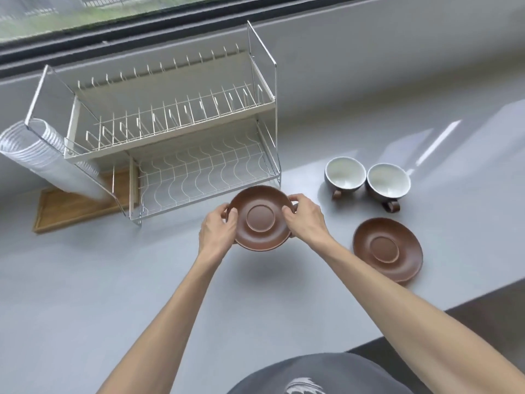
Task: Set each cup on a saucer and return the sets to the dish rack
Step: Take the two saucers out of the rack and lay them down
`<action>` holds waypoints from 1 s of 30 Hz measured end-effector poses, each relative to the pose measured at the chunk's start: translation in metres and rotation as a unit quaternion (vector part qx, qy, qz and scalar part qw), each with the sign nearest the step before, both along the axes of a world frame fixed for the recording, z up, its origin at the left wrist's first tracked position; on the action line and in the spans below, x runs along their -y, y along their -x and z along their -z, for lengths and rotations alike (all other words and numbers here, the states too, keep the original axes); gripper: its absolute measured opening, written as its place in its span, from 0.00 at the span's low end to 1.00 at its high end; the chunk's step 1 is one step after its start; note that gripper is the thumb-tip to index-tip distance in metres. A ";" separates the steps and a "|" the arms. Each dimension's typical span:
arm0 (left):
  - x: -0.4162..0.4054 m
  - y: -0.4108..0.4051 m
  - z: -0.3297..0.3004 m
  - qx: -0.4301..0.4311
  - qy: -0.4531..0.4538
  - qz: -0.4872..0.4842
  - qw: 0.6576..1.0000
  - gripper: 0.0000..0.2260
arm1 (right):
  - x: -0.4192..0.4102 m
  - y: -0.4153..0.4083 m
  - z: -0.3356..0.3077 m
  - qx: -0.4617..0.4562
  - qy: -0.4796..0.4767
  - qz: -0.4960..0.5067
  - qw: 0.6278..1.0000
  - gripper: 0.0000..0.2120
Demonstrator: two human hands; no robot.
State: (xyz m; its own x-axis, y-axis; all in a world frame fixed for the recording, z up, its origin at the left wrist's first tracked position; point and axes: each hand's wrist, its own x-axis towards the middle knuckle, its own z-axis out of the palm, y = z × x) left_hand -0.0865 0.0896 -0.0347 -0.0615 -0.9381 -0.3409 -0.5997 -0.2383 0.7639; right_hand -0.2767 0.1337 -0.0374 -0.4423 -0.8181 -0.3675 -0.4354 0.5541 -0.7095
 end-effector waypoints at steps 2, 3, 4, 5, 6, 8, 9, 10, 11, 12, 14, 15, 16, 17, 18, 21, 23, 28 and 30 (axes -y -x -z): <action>-0.008 0.010 0.005 -0.005 -0.007 0.014 1.000 0.17 | -0.014 0.009 0.004 0.004 -0.001 0.017 1.000 0.24; -0.012 0.016 0.006 -0.007 -0.011 0.020 1.000 0.17 | -0.020 0.013 0.006 0.005 -0.003 0.025 1.000 0.24; -0.016 0.021 0.007 -0.007 -0.014 0.025 1.000 0.17 | -0.027 0.017 0.008 0.005 -0.006 0.032 0.999 0.23; -0.020 0.026 0.009 -0.007 -0.018 0.030 0.999 0.17 | -0.033 0.021 0.011 0.004 -0.009 0.037 0.999 0.23; -0.025 0.031 0.011 -0.008 -0.023 0.035 0.999 0.16 | -0.040 0.025 0.013 0.006 -0.011 0.045 0.999 0.23; -0.033 0.041 0.014 -0.014 -0.032 0.041 0.999 0.15 | -0.054 0.033 0.017 0.011 -0.010 0.060 0.998 0.23; -0.037 0.046 0.017 -0.017 -0.038 0.043 0.998 0.17 | -0.060 0.037 0.019 0.013 -0.009 0.066 0.998 0.22; -0.041 0.050 0.019 -0.023 -0.043 0.042 0.998 0.19 | -0.066 0.039 0.020 0.015 -0.009 0.070 0.997 0.22; -0.044 0.054 0.021 -0.029 -0.048 0.042 0.998 0.22 | -0.071 0.043 0.022 0.017 -0.010 0.075 0.997 0.22; -0.047 0.059 0.023 -0.034 -0.052 0.041 0.997 0.24 | -0.077 0.045 0.024 0.021 -0.011 0.081 0.996 0.22; -0.053 0.067 0.027 -0.038 -0.062 0.034 0.997 0.28 | -0.086 0.050 0.027 0.032 -0.012 0.091 0.995 0.23; -0.055 0.069 0.028 -0.040 -0.067 0.028 0.997 0.29 | -0.088 0.051 0.029 0.035 -0.012 0.094 0.995 0.24; -0.057 0.073 0.029 -0.041 -0.073 0.026 0.996 0.29 | -0.092 0.053 0.030 0.036 -0.011 0.097 0.995 0.24; -0.059 0.076 0.030 -0.041 -0.078 0.025 0.996 0.29 | -0.094 0.056 0.031 0.036 -0.011 0.100 0.994 0.23; -0.060 0.080 0.030 -0.041 -0.084 0.023 0.995 0.30 | -0.096 0.058 0.032 0.035 -0.013 0.102 0.994 0.23; -0.063 0.087 0.031 -0.036 -0.100 0.018 0.994 0.31 | -0.099 0.064 0.035 0.034 -0.028 0.100 0.994 0.22; -0.064 0.092 0.031 -0.028 -0.104 0.017 0.994 0.31 | -0.100 0.065 0.036 0.040 -0.036 0.098 0.994 0.23; -0.063 0.102 0.030 -0.023 -0.106 0.011 0.994 0.29 | -0.099 0.070 0.044 0.042 -0.043 0.088 0.994 0.25; -0.061 0.105 0.029 -0.023 -0.103 0.008 0.994 0.27 | -0.099 0.071 0.044 0.037 -0.041 0.081 0.995 0.23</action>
